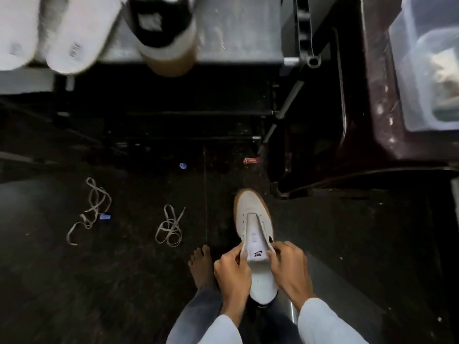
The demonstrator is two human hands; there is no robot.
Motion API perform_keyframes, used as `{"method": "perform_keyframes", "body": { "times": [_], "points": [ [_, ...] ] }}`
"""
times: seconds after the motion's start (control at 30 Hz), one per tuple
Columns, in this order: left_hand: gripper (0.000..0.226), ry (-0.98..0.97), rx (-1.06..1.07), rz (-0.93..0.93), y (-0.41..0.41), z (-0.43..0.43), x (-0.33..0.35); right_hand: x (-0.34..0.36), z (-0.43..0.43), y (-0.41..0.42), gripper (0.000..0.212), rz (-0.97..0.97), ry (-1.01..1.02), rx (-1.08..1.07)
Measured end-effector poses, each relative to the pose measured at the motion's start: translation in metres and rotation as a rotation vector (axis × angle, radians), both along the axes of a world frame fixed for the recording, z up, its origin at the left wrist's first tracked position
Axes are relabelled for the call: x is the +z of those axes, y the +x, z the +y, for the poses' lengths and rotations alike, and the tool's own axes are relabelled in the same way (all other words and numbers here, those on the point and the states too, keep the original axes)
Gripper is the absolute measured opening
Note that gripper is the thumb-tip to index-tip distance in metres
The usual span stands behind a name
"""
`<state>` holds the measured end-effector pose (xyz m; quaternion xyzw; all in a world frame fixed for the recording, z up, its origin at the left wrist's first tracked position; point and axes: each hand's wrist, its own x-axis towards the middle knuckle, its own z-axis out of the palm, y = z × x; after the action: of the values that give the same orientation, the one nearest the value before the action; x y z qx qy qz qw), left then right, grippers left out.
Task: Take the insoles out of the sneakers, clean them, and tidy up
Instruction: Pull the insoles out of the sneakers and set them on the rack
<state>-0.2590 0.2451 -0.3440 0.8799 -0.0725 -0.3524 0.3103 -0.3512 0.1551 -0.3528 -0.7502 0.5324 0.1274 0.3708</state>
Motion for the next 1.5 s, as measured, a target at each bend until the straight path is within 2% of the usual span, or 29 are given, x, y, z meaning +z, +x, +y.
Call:
{"method": "perform_keyframes", "body": {
  "times": [0.3, 0.47, 0.6, 0.77, 0.9, 0.93, 1.03, 1.13, 1.27, 1.5],
  "points": [
    [0.023, -0.049, -0.062, 0.020, -0.005, -0.035, -0.162, -0.151, -0.043, -0.016, 0.013, -0.003, -0.003, 0.056],
    [0.016, -0.025, -0.103, -0.013, -0.005, -0.039, -0.209, -0.196, -0.049, -0.011, 0.010, 0.029, -0.012, 0.105],
    [0.022, 0.007, -0.132, -0.034, -0.005, -0.033, -0.237, -0.217, -0.046, -0.009, 0.010, 0.040, 0.006, 0.142],
    [0.013, -0.037, -0.176, 0.051, -0.004, -0.020, -0.252, -0.232, -0.035, -0.012, 0.012, 0.046, 0.017, 0.182],
    [0.022, -0.033, -0.358, 0.071, 0.001, -0.017, -0.225, -0.217, -0.027, -0.012, 0.017, 0.041, 0.028, 0.151],
    [0.030, -0.009, -0.433, 0.025, 0.003, -0.015, -0.215, -0.206, -0.024, -0.010, 0.024, 0.045, 0.020, 0.167],
    [0.050, 0.067, -0.701, -0.167, 0.011, -0.009, -0.178, -0.164, -0.012, -0.001, 0.064, 0.190, 0.068, 0.298],
    [0.057, 0.092, -0.899, -0.402, 0.026, -0.002, -0.132, -0.112, -0.003, 0.010, 0.070, 0.239, -0.012, 0.421],
    [0.066, 0.118, -0.959, -0.536, 0.056, 0.005, -0.063, -0.033, 0.001, 0.031, 0.071, 0.193, -0.133, 0.428],
    [0.070, 0.058, -0.912, -0.705, 0.118, -0.001, 0.073, 0.096, -0.003, 0.084, 0.072, 0.093, -0.300, 0.385]
  ]
}}
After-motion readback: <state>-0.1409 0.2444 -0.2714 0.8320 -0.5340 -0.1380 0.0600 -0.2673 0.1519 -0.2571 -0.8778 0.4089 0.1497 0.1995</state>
